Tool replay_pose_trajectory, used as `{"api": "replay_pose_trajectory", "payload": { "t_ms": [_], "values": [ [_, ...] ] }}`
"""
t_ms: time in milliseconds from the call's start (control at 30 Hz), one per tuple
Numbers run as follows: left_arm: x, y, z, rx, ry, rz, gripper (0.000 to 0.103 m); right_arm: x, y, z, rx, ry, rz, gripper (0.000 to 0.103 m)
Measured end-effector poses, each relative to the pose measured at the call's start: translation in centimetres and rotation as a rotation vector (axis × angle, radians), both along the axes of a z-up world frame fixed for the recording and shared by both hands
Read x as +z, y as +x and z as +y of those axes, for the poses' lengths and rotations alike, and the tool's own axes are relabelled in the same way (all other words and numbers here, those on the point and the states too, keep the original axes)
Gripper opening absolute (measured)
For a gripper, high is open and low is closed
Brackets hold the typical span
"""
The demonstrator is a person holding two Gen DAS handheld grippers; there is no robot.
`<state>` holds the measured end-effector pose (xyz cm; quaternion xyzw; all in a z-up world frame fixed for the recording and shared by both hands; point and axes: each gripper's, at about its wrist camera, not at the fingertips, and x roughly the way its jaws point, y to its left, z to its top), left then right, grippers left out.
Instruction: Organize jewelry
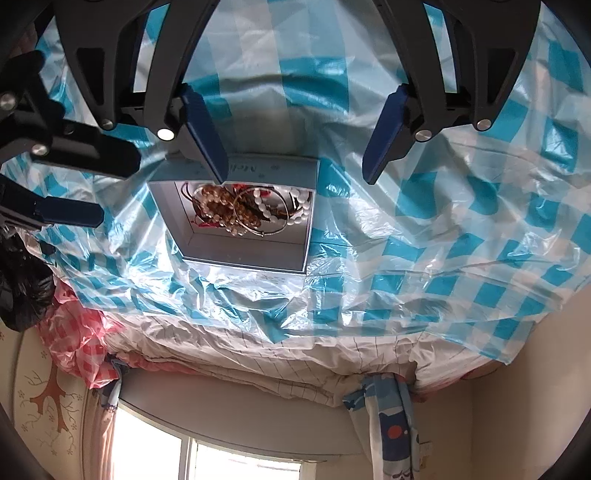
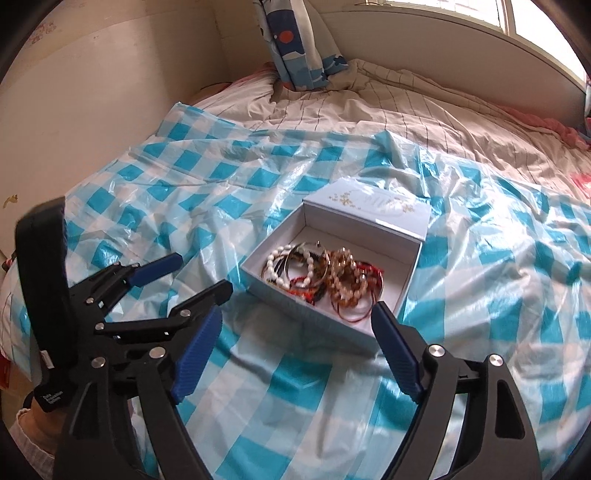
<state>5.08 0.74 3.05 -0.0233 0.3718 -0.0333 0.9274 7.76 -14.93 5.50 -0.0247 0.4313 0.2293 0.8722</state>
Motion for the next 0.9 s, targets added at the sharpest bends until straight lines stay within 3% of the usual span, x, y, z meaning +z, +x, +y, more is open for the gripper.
{"api": "replay_pose_trajectory", "payload": {
  "t_ms": [467,900],
  "values": [
    [-0.8,-6.1,0.0,-0.007,0.019,0.020,0.079,-1.0,-5.6,0.0,-0.070,0.031,-0.001,0.082],
    [-0.6,-7.1,-1.3,-0.021,0.052,-0.001,0.088,-1.8,-7.8,-1.2,-0.153,0.033,-0.039,0.093]
  ]
}}
